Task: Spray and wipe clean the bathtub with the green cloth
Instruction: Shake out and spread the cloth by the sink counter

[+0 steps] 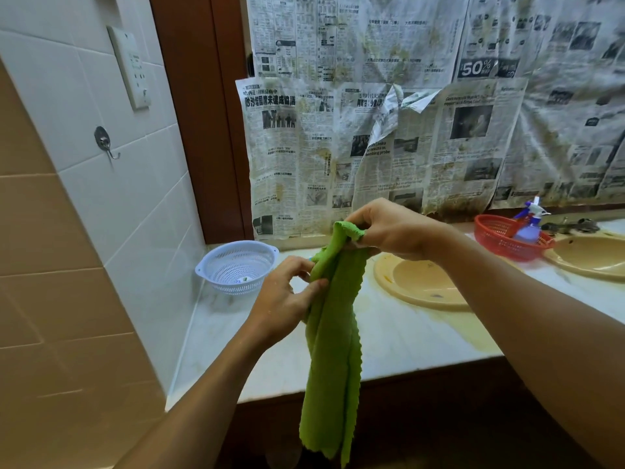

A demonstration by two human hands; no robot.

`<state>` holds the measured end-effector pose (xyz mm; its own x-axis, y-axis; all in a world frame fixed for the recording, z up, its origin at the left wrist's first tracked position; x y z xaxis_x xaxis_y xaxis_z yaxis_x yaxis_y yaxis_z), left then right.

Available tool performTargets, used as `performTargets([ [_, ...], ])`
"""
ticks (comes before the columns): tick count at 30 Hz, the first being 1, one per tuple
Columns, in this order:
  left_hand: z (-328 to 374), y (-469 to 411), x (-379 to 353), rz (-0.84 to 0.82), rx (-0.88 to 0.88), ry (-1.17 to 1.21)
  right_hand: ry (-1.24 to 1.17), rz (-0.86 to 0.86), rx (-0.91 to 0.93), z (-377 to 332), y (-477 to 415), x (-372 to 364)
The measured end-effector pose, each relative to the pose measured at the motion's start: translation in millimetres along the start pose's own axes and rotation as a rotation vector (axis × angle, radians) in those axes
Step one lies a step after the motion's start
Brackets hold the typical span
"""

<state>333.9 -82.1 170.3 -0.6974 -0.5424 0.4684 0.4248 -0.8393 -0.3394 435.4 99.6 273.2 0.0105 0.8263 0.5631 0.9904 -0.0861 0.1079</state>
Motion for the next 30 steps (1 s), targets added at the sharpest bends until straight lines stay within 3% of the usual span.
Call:
performTargets([
  [4, 4, 11, 16, -0.121, 0.055, 0.28, -0.052, -0.096, -0.043, 1, 11, 12],
  [10, 10, 25, 21, -0.509, 0.201, 0.297, -0.153, -0.08, 0.056, -1, 14, 9],
  [12, 9, 26, 29, -0.574, 0.166, -0.048, -0.131, -0.063, 0.054, 1, 17, 7],
  [15, 12, 27, 43, -0.576, 0.137, -0.984, -0.037, 0.001, 0.005, 8, 24, 4],
  [17, 23, 26, 54, -0.46, 0.055, -1.222, -0.002, 0.064, -0.021, 13, 29, 3],
  [21, 40, 29, 68, -0.292, -0.287, -1.344, 0.018, 0.198, 0.01, 14, 39, 2],
  [24, 49, 29, 78, -0.192, -0.392, -1.325, 0.052, 0.263, 0.041, 11, 44, 0],
  [27, 57, 26, 83, -0.225, -0.391, -1.249, 0.032, 0.279, 0.064, 10, 45, -4],
  [30, 68, 22, 89, -0.319, -0.213, -1.162, -0.043, 0.296, 0.102, 7, 44, -8],
])
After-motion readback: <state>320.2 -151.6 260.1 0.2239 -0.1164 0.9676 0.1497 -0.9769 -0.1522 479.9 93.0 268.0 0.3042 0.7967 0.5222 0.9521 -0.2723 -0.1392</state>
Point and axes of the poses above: each hand's wrist, its own y-axis away from the middle knuckle, its own x-axis out of the back of the hand, z = x × y, the point moved 2 cm from there along -y, towards the middle knuckle, and after that the axes turned 13 degrees about -z, right-handed, at the moved point
